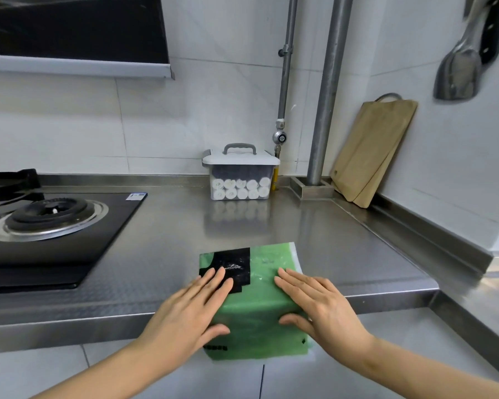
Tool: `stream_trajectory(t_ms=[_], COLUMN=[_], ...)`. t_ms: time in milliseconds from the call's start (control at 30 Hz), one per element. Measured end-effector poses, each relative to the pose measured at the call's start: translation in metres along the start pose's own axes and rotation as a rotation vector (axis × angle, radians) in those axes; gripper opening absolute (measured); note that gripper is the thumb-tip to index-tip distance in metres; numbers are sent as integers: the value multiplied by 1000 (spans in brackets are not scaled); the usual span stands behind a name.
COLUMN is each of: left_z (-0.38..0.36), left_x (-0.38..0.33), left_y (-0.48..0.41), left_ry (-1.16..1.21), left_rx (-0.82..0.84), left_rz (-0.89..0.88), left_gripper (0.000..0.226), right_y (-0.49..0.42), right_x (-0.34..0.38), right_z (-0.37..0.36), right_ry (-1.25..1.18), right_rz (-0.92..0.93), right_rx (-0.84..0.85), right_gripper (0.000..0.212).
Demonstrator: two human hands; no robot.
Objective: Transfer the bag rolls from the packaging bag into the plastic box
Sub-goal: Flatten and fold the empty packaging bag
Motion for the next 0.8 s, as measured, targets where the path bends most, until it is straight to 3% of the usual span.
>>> stream_trajectory(t_ms=[133,267,333,433,567,700,800], left_z=[4,27,39,51,62,67,69], left_x=[4,11,18,22,32,53,67], left_y=[3,-3,-10,-19,-42,-72,-92], left_ry=[-2,90,140,160,321,502,507], left_rx=[-49,-92,-83,-64,21,40,-56], left_rz=[-68,-72,21,143,278,369,384], left_gripper=[69,46,33,27,22,28,27], right_y=[-2,-13,-23,-36,-58,-86,-106], right_x=[-2,-8,-12,-23,-34,-44,-53], right_z=[8,20,30,40,53,69,74], right_ry=[-35,-87,-112,-182,-254,-290,-309], right_rz=[48,63,9,-193,-226,-260,-281], right_rx=[-52,-51,-22,201,248,225,220], right_gripper=[52,44,60,80,37,27,31])
Point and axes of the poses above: each hand's wrist, its own y-axis away from the middle knuckle, its own z-axis out of the back of the hand, x = y × z, the point moved 3 cm from there along -y, towards the middle knuckle, and after that the axes turned 2 degrees about -x, right-handed, at the moved point
